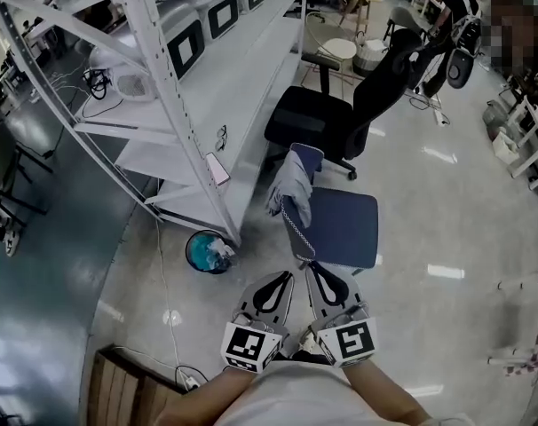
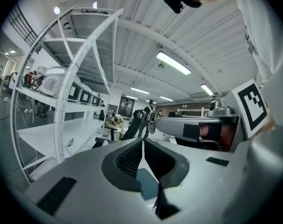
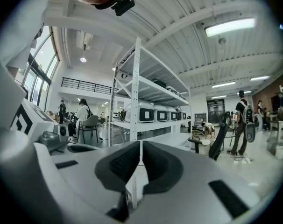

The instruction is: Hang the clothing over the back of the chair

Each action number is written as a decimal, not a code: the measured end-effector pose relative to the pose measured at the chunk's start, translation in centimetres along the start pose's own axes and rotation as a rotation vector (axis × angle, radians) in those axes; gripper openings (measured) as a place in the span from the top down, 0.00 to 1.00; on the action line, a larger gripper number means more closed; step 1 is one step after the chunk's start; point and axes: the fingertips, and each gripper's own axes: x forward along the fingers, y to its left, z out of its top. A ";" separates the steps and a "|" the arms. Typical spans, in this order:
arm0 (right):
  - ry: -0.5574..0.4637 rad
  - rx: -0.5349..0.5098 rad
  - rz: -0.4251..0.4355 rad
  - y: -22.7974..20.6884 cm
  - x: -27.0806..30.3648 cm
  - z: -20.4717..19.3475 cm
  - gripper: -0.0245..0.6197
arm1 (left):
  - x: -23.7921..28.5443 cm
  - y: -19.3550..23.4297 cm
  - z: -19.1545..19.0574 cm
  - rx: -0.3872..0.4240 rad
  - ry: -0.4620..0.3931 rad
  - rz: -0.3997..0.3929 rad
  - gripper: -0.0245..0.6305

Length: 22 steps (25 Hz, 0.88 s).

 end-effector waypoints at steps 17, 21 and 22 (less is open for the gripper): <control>-0.026 -0.001 0.081 1.4 1.4 0.6 0.94 | -2.1 -0.3 1.4 0.083 -0.007 0.035 0.93; -0.026 -0.026 0.086 1.9 1.3 1.4 0.94 | -1.9 0.6 2.0 0.068 -0.026 0.034 0.93; -0.025 -0.033 0.083 1.8 1.1 1.4 0.94 | -1.8 0.5 2.0 0.066 -0.028 0.028 0.93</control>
